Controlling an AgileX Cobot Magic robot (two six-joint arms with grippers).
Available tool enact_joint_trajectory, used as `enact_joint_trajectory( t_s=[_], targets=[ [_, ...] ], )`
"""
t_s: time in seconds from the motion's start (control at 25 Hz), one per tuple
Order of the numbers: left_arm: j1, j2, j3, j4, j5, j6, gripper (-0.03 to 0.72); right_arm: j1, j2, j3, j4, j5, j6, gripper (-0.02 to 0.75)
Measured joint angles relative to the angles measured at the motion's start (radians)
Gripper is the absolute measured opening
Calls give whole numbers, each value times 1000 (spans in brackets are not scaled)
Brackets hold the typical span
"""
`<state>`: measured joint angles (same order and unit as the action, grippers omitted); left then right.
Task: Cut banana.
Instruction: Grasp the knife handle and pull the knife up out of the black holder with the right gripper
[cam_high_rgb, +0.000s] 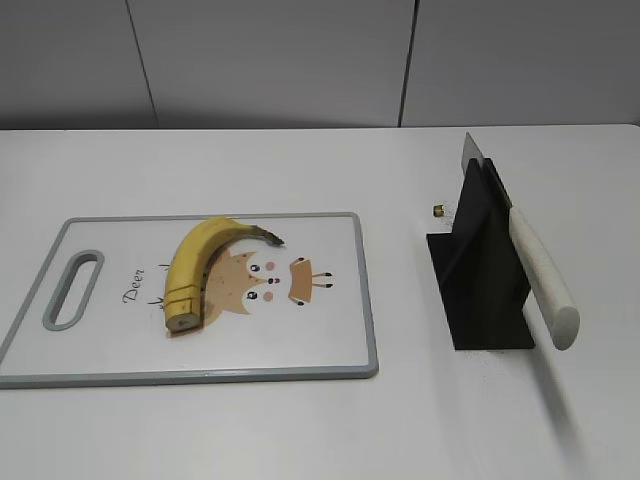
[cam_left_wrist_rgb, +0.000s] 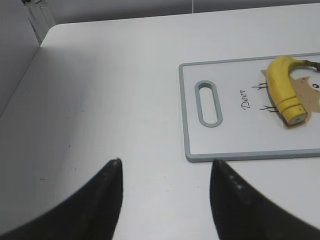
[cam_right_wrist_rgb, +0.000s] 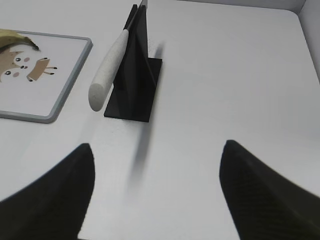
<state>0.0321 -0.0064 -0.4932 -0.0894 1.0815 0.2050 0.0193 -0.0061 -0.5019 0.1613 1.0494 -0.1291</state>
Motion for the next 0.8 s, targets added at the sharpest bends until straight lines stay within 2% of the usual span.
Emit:
enact_joint_trajectory(
  t_s=[0.8],
  targets=[
    [0,0,0,0,0,0,543,0,0,0,0,0,0,588]
  ],
)
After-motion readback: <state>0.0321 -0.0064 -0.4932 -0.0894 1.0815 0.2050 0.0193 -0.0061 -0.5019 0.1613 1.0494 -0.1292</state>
